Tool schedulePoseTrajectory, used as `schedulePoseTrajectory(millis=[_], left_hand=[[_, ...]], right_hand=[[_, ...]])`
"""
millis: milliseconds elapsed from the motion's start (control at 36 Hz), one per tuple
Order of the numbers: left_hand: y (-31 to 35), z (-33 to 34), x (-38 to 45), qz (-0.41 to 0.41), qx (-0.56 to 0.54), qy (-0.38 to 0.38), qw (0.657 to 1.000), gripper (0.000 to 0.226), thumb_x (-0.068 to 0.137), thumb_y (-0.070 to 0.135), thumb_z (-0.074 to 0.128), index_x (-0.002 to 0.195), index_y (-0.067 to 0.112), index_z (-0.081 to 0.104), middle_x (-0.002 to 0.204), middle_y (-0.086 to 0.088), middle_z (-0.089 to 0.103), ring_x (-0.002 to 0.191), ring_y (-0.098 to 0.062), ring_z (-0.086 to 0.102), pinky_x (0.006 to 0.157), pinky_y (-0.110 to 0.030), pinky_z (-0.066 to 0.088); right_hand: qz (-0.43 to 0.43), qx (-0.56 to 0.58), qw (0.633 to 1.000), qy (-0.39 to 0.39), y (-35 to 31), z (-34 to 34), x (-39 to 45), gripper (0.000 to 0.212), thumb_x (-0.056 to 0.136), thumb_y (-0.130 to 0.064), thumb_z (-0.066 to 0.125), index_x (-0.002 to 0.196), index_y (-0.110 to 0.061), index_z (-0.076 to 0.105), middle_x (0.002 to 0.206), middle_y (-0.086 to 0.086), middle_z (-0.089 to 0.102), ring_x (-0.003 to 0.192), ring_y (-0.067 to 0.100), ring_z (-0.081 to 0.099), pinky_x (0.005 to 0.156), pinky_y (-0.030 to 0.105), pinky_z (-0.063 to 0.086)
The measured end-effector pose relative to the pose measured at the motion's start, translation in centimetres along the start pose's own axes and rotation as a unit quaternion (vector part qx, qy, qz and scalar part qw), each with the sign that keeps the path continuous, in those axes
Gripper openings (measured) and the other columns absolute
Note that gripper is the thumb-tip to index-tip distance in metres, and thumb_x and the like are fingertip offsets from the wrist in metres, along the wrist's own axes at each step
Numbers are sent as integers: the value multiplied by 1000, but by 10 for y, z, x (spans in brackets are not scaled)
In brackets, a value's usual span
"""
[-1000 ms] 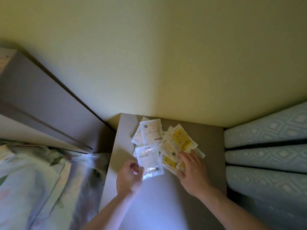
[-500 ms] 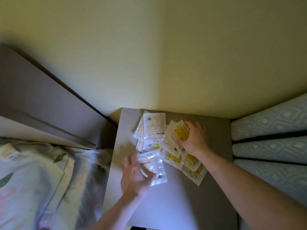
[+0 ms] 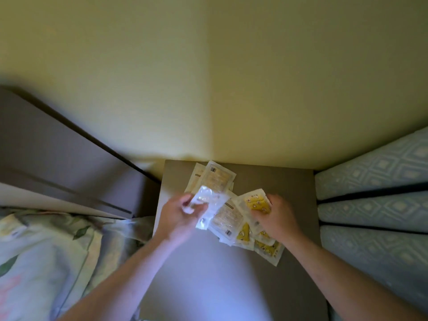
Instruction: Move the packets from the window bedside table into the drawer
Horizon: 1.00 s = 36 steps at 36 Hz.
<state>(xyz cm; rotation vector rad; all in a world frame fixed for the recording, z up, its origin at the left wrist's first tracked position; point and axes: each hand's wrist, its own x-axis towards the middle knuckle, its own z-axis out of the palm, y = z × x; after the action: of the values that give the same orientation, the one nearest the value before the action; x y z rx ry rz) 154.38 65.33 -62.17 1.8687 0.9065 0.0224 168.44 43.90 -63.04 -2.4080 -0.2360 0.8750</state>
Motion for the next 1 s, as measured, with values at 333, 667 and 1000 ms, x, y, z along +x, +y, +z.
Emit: schedulePoseTrajectory(millis=[333, 667, 1000], left_hand=[[28, 31, 55, 14, 272, -60, 960, 33, 85, 51, 71, 92, 19, 71, 136, 0, 51, 127, -26, 41, 101, -35, 40], [7, -7, 6, -26, 69, -21, 997, 48, 81, 20, 83, 63, 19, 39, 48, 12, 36, 44, -6, 36, 45, -15, 29], [-50, -29, -35, -42, 98, 31, 994, 33, 75, 31, 87, 68, 27, 55, 55, 18, 50, 55, -6, 44, 57, -25, 37]], right_hand=[[117, 212, 970, 13, 27, 7, -79, 15, 88, -26, 78, 100, -20, 74, 89, -11, 76, 68, -6, 69, 47, 8, 47], [54, 200, 975, 75, 9, 43, -66, 21, 84, -16, 78, 98, -27, 68, 101, -9, 70, 94, 11, 67, 77, 25, 54], [4, 72, 995, 66, -1, 74, -42, 15, 77, -21, 71, 91, -25, 71, 93, -10, 69, 83, 19, 65, 68, 33, 54]])
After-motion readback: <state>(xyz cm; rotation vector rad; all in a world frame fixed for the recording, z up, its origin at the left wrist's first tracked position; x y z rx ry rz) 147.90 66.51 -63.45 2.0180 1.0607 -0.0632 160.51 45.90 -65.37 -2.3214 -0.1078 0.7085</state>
